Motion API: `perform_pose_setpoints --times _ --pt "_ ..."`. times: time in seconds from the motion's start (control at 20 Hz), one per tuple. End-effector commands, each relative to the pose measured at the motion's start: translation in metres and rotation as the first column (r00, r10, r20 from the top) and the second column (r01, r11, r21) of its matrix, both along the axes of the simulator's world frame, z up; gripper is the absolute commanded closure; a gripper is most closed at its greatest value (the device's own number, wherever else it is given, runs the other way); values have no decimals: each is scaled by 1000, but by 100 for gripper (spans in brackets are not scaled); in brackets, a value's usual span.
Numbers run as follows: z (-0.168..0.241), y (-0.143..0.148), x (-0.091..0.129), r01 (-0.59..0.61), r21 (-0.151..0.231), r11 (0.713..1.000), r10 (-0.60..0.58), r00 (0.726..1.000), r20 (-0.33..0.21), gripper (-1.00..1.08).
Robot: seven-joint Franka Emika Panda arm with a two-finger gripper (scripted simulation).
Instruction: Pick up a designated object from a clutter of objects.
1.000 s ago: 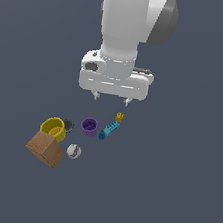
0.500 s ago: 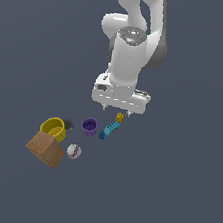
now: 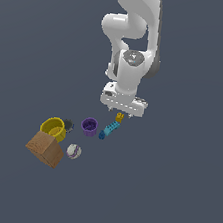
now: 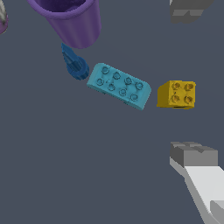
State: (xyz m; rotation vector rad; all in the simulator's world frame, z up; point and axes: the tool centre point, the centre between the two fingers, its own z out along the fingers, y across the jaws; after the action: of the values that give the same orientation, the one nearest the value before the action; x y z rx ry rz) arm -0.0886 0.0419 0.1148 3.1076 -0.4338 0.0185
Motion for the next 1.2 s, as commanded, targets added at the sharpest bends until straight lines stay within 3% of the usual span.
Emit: perform_pose_setpoints --times 0.0,0.45,1.15 --pt "-14 4 -14 24 2 1000 -24 1000 -2 -92" --pt "-40 10 -45 70 5 998 -70 997 -10 -92" --pt "-59 10 -48 74 5 997 -74 997 -12 -92"
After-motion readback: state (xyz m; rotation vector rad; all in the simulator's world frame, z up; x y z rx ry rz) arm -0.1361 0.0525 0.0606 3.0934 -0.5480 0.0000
